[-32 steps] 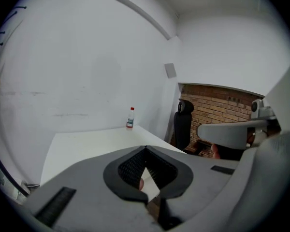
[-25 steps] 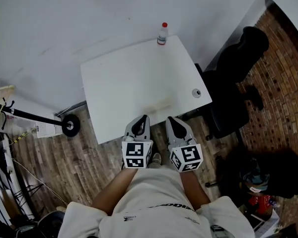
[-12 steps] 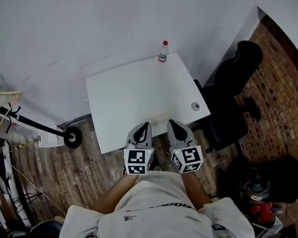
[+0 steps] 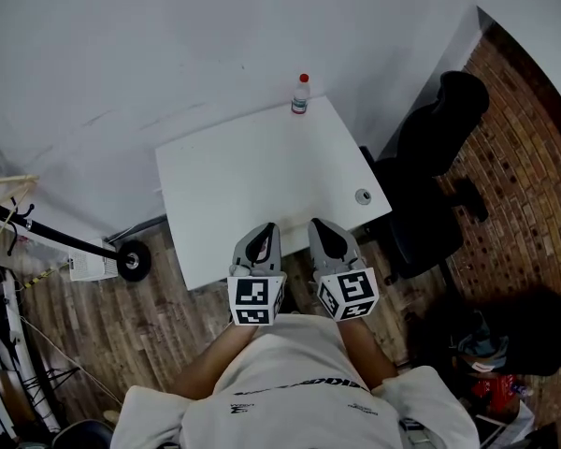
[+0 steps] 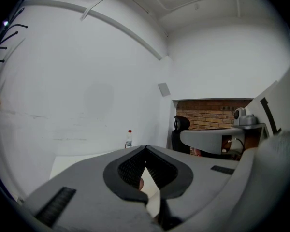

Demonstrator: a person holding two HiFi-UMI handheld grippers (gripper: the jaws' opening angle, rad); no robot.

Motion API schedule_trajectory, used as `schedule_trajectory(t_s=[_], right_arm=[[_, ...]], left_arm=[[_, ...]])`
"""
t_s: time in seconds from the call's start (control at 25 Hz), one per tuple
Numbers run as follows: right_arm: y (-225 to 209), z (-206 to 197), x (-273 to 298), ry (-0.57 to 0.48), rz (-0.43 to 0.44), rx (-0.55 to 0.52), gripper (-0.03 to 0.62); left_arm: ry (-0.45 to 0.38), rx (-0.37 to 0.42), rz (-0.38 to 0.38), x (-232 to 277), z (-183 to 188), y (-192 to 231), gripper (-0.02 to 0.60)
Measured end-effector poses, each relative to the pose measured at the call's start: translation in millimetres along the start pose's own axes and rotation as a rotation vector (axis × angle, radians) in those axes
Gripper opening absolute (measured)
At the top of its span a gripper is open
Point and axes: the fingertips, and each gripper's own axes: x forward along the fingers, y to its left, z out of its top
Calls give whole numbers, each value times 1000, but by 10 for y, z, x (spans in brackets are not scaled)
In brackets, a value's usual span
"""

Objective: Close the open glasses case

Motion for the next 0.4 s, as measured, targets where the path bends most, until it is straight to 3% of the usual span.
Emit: schedule_trajectory(t_s=[0.4], right_arm=[[-30,-11,109,0,-5,-5,2]], left_arm=[[-5,-1,-9,89,14,57,-2]])
